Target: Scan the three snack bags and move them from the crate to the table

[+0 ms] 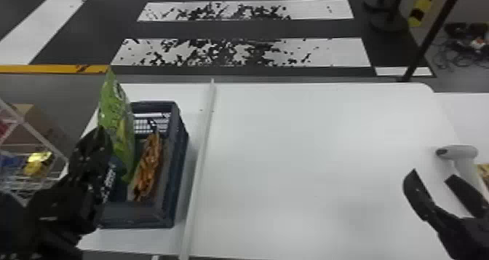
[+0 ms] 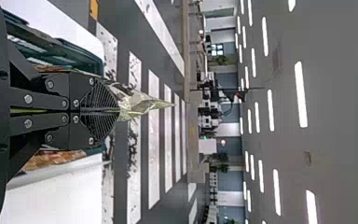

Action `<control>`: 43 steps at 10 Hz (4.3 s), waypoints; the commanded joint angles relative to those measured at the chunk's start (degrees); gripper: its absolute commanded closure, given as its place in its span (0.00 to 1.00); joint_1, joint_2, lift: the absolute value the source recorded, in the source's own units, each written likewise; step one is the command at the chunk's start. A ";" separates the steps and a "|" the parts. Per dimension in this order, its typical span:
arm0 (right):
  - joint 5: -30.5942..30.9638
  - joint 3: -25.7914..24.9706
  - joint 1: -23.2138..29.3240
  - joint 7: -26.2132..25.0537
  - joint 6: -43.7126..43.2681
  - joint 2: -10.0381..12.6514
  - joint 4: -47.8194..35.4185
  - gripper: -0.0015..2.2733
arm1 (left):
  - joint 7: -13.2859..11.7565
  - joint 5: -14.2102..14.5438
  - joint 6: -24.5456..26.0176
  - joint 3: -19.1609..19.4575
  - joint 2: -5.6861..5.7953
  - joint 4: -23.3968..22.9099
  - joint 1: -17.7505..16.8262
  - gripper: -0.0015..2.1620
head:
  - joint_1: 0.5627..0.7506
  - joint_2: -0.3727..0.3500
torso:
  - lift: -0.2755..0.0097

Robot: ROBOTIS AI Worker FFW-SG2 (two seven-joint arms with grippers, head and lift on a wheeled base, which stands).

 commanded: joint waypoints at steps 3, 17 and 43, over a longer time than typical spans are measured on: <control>-0.45 -1.81 0.00 0.00 0.21 0.44 -1.09 0.05 | -9.03 6.35 10.88 -1.12 -0.30 -13.67 1.03 0.87 | 0.70 0.46 | 0.75; -1.15 -4.19 -2.81 0.08 4.25 -0.44 -1.18 0.05 | -30.56 14.52 32.32 -23.89 -7.31 20.26 -22.09 0.88 | 0.70 0.03 | 0.75; 5.26 13.30 0.00 12.13 40.11 -0.53 -10.23 0.95 | -8.85 -4.20 7.71 -13.25 -2.32 2.59 -4.51 0.02 | 0.70 0.72 | 0.75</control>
